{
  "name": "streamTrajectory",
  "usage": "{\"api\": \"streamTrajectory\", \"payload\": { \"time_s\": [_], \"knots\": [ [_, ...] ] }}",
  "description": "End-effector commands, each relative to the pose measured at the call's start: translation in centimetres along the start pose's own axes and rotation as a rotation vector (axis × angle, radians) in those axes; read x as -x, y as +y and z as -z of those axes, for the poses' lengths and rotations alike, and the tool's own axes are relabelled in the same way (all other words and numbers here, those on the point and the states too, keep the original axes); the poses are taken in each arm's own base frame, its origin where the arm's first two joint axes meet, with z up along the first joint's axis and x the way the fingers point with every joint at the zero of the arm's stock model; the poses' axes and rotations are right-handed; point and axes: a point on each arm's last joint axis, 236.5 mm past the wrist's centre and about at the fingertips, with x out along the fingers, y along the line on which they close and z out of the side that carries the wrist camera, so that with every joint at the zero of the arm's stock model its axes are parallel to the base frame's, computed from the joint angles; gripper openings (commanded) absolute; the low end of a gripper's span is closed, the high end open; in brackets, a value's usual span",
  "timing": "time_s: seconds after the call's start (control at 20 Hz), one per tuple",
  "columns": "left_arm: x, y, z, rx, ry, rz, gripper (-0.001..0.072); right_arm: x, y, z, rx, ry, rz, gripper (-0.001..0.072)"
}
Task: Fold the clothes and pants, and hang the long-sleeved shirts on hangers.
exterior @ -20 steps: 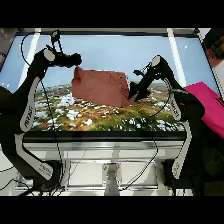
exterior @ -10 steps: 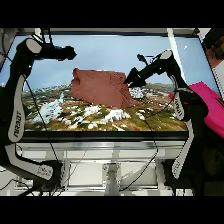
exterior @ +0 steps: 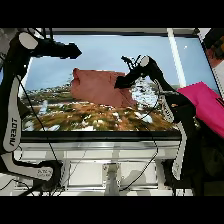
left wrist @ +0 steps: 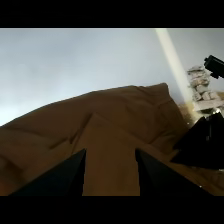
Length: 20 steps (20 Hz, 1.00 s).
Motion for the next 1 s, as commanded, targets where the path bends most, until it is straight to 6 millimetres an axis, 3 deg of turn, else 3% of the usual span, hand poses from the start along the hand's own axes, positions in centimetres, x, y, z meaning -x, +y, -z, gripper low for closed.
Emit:
{"api": "streamTrajectory", "payload": {
  "time_s": [0.0, 0.55, 0.75, 0.9, 0.95],
  "knots": [
    [0.0, -1.0, 0.8, -0.011, 0.037, 0.023, 0.0360, -0.7, -1.0, -0.3, 0.024, -0.011, 0.050, 0.0427],
    [0.0, -1.0, 0.8, -0.011, 0.036, 0.022, 0.0360, -1.4, 2.5, 0.2, 0.018, 0.009, -0.053, 0.0423],
    [0.0, -1.0, 0.8, -0.011, 0.036, 0.022, 0.0360, -1.9, 3.6, 0.4, 0.025, 0.018, -0.077, 0.0307],
    [0.0, -1.0, 0.8, -0.011, 0.036, 0.022, 0.0360, -2.0, 4.0, 0.8, 0.029, 0.037, -0.082, 0.0305],
    [-0.1, -0.9, 0.9, -0.010, 0.037, 0.021, 0.0359, -2.0, 4.0, 0.9, 0.029, 0.042, -0.083, 0.0217]
  ]
}}
